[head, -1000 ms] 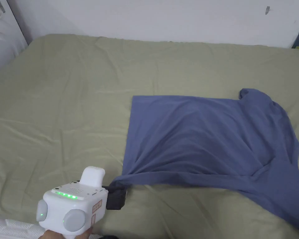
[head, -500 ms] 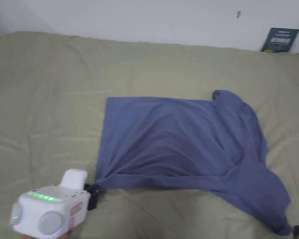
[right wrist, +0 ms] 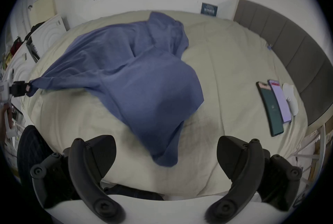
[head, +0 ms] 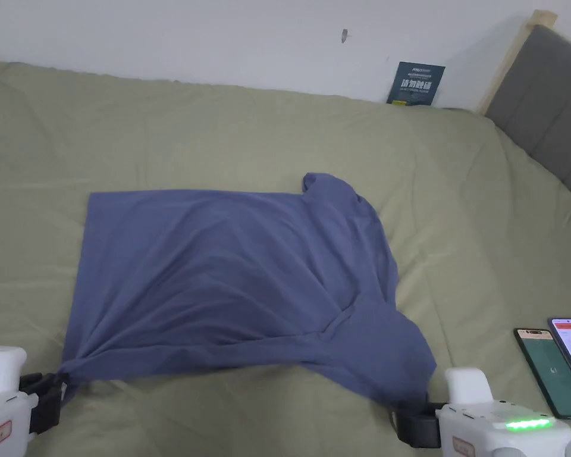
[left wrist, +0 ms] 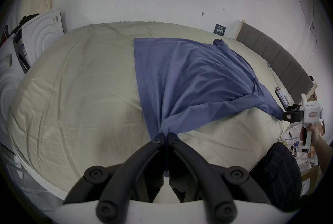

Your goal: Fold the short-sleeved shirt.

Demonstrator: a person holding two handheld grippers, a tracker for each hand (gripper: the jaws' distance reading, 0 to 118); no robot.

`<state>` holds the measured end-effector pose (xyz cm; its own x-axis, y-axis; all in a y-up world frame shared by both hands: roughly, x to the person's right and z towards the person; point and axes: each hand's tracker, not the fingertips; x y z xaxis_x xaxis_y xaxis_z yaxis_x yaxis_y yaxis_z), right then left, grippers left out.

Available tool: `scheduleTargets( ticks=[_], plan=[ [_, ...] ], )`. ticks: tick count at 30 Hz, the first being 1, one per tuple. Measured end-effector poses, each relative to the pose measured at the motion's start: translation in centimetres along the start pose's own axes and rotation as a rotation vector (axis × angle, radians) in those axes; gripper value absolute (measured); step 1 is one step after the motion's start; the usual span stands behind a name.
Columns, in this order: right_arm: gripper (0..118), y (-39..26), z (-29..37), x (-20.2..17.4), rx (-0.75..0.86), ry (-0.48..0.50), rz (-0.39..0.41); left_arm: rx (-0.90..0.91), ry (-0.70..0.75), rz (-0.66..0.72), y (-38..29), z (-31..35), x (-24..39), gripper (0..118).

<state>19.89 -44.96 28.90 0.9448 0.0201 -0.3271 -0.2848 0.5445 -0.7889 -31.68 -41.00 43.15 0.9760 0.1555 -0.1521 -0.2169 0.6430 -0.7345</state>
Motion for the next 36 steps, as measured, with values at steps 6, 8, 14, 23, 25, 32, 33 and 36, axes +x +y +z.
scheduleTargets(
  ticks=[6,8,14,23,25,32,33,36],
  plan=[
    [3,0.5,0.2,0.1,0.013,0.081,-0.041,-0.004,-0.006,0.016,0.1,-0.2,-0.1,0],
    [3,0.9,1.2,-0.1,0.029,0.127,-0.060,-0.010,-0.027,0.031,0.1,-0.4,-0.4,0],
    [3,5.2,4.8,1.0,0.125,0.227,-0.133,0.037,-0.075,0.058,3.4,1.0,-1.4,0],
    [3,16.1,4.8,2.6,0.172,0.319,-0.132,0.064,-0.098,0.097,11.9,-1.3,-2.6,0],
    [3,18.4,3.4,2.4,0.163,0.314,-0.127,0.062,-0.096,0.154,13.5,-3.2,-3.3,0],
    [3,25.3,-4.8,2.7,0.066,0.282,-0.177,-0.037,-0.026,0.307,18.4,-11.7,-5.4,0],
    [3,25.8,-6.0,2.6,0.036,0.269,-0.183,-0.053,-0.002,0.334,18.7,-12.7,-5.6,0],
    [3,26.2,-9.4,2.8,-0.038,0.211,-0.239,-0.108,0.037,0.408,19.1,-15.1,-6.2,0]
  ],
)
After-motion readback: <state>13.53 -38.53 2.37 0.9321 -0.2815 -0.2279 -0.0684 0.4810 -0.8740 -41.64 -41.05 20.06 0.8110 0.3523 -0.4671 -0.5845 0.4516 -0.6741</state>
